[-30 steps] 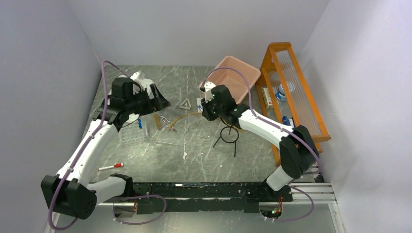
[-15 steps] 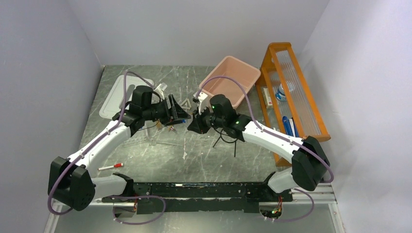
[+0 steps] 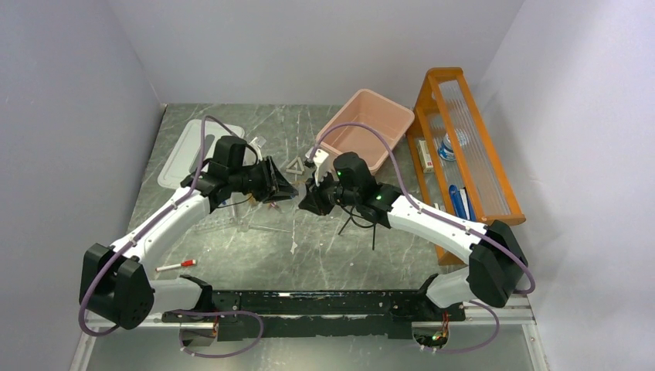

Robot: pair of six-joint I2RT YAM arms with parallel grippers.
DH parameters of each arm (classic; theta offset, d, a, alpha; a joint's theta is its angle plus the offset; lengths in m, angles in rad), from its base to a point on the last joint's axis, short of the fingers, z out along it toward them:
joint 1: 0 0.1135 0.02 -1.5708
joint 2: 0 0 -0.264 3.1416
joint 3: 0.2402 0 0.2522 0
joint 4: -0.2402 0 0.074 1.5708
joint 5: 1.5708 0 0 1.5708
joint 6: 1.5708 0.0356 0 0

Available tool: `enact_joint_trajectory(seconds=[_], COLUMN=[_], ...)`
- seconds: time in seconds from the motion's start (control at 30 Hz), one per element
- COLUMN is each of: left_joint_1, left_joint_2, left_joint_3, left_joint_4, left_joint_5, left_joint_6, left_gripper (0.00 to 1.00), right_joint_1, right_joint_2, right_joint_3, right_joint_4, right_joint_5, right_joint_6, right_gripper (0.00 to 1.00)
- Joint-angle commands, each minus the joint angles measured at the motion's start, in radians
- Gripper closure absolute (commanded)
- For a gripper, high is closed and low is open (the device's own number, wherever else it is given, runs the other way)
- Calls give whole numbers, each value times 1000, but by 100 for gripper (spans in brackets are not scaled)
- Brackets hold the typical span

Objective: Organize the chemistry lab equipment

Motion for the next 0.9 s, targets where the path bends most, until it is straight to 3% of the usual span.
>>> enact_joint_trajectory(seconds=[0.0, 0.13, 0.33, 0.53, 0.6, 0.67, 0.87], left_joint_1=[-6, -7, -7, -7, -7, -7, -7], left_joint_2=[5, 13, 33, 27, 22, 10, -37], left_joint_3=[48, 44, 57, 67, 71, 71, 91], left_joint_4=[-45, -30, -72, -99, -116, -126, -228], left_joint_5=[11, 49, 71, 64, 46, 30, -136], left_joint_6=[26, 22, 65, 96, 108, 114, 154], left_gripper=[65, 72, 62, 86, 93, 95, 95], right_joint_1=[1, 2, 2, 1, 1, 1, 0], right_joint_2=[-24, -26, -13, -10, -4, 3, -36], right_joint_3=[6, 5, 11, 4, 10, 15, -18], right_joint_4=[-5, 4, 20, 18, -1, -18, 26], right_joint_5=[-4, -15, -28, -32, -26, -21, 4], right_joint_6=[-50, -66, -65, -54, -43, -32, 9], right_gripper=[87, 86, 85, 82, 73, 56, 41])
